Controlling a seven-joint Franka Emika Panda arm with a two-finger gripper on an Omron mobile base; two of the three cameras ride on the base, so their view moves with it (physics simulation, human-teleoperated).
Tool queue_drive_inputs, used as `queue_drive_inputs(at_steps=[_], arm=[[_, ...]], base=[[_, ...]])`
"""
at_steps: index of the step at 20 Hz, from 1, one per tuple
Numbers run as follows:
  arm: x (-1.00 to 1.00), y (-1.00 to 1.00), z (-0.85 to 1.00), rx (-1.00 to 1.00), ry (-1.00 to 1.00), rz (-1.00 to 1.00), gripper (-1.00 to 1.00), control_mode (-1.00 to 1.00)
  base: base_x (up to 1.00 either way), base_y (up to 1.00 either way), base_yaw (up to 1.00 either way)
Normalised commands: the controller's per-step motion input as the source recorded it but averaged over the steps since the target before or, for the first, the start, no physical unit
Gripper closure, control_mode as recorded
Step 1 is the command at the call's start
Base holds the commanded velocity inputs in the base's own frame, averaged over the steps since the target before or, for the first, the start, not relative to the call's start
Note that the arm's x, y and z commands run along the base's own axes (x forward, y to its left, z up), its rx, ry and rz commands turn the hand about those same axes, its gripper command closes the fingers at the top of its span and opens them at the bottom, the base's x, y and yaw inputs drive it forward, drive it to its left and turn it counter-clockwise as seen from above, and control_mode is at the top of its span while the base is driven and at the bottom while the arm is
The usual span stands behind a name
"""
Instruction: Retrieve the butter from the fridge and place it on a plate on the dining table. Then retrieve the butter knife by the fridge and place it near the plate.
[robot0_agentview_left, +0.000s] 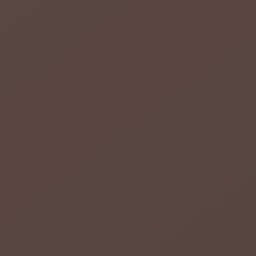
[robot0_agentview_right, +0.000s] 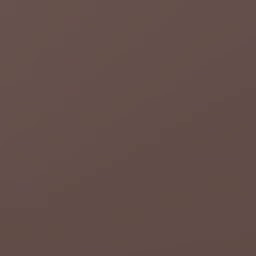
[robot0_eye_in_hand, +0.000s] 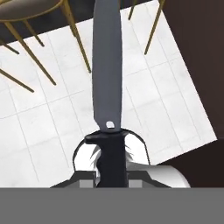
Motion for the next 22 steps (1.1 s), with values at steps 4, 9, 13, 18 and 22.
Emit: queue_drive_inputs(at_steps=[4,9,13,18,22], arm=[[0.00,0.00,0.00,0.00,0.00,0.00,1.00,1.00],[0.00,0.00,0.00,0.00,0.00,0.00,1.00,1.00],[0.00,0.00,0.00,0.00,0.00,0.00,1.00,1.00],[0.00,0.00,0.00,0.00,0.00,0.00,1.00,1.00],[0.00,0.00,0.00,0.00,0.00,0.00,1.00,1.00]], base=[[0.00,-0.86,0.17],[0.05,-0.67,-0.03],[0.25,-0.50,-0.11],[0.36,-0.44,-0.07],[0.34,-0.46,-0.22]])
